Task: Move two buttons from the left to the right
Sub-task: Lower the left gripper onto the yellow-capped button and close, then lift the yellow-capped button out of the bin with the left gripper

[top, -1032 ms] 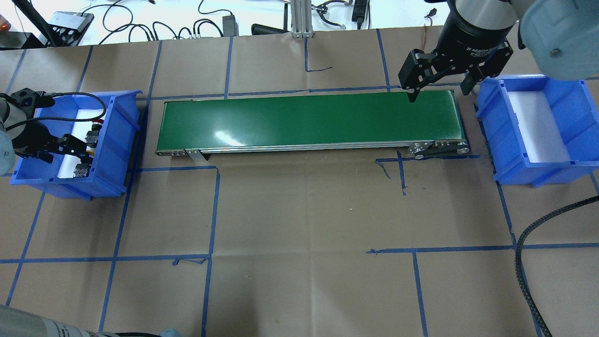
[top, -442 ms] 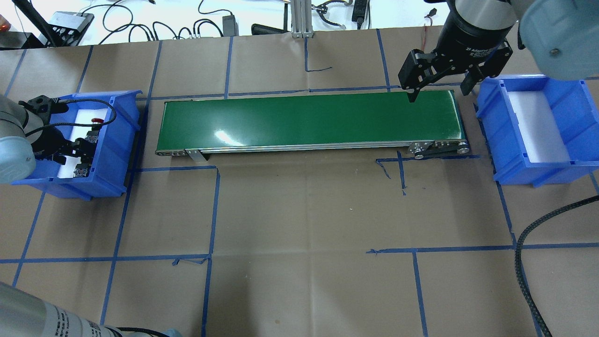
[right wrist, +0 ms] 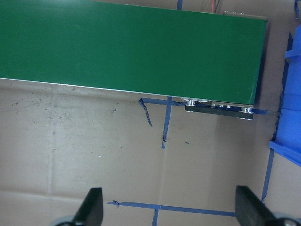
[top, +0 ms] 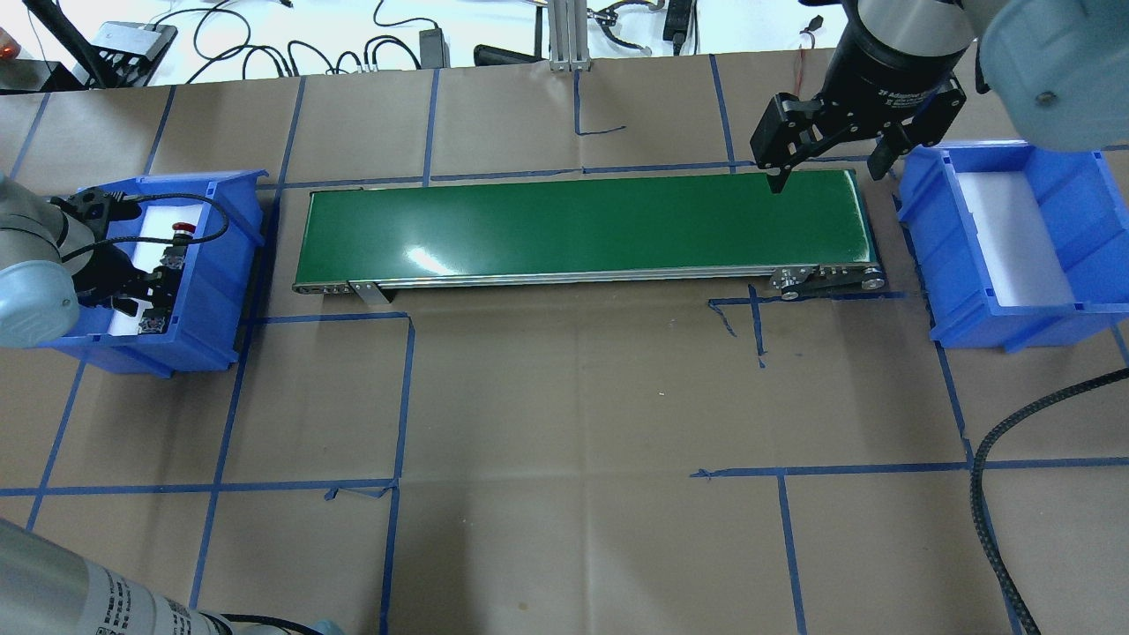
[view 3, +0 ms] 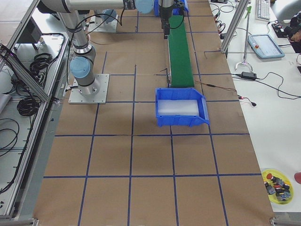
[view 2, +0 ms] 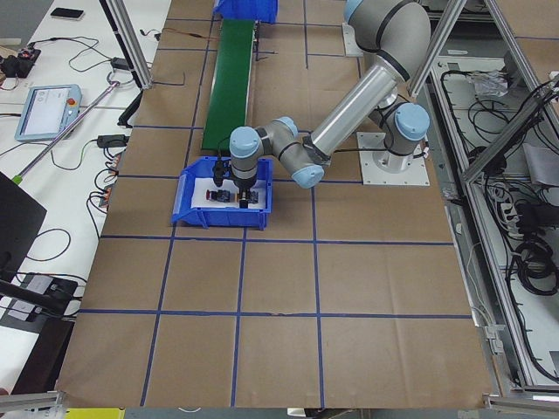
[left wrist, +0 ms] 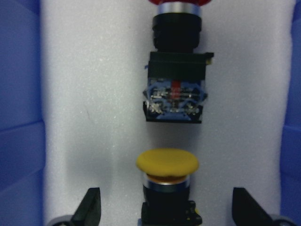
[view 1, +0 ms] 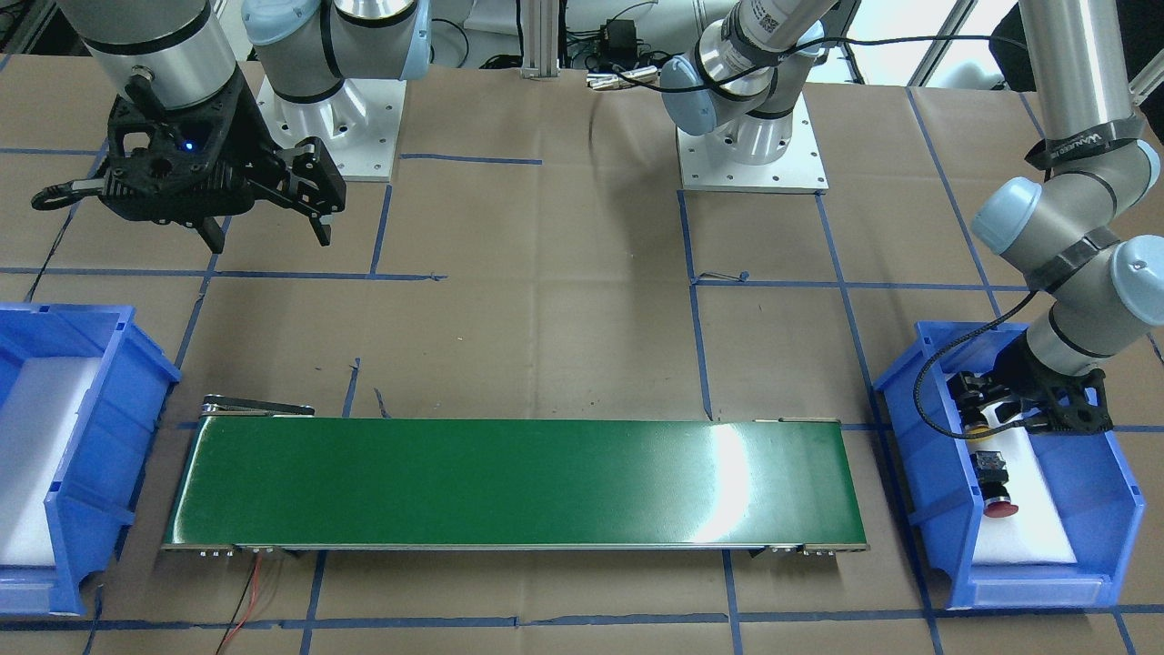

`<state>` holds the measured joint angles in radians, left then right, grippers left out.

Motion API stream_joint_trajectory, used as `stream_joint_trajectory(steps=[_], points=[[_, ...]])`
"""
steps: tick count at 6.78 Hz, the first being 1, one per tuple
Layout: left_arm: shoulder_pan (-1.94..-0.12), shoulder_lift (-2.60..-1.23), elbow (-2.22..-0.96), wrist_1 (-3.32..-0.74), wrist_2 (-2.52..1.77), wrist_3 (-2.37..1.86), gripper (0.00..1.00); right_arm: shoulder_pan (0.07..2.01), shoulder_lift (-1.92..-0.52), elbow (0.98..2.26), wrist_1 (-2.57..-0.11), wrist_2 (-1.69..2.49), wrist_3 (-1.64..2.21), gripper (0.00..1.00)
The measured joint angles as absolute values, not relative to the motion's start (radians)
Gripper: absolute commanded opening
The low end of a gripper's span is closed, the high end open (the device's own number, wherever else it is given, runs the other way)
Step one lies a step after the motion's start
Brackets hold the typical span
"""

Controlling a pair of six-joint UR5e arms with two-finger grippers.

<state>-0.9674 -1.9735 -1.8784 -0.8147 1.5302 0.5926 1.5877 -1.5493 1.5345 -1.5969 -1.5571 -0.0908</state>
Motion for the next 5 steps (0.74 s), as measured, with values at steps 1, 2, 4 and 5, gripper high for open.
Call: stream_joint_trajectory(steps=[1,2,4,5], points=[[-0.968,-1.973,-1.878,-0.821,1.534,0.594,0.19,1.588,-1.549,1.535,-1.597,-1.557,-0.091,1.0],[-0.968,-1.972,-1.878,-0.824,1.536,0.595,0.13,1.588,-1.549,1.535,-1.597,-1.557,-0.091,1.0],[-0.97,-1.961,-1.87,-0.828,1.534,0.594,0.12,1.588,-1.548,1.535,-1.597,-1.557,-0.092,1.0],[-0.97,-1.943,-1.859,-0.839,1.532,0.594,0.12,1.588,-1.548,1.535,-1.597,-1.557,-0.092,1.0]])
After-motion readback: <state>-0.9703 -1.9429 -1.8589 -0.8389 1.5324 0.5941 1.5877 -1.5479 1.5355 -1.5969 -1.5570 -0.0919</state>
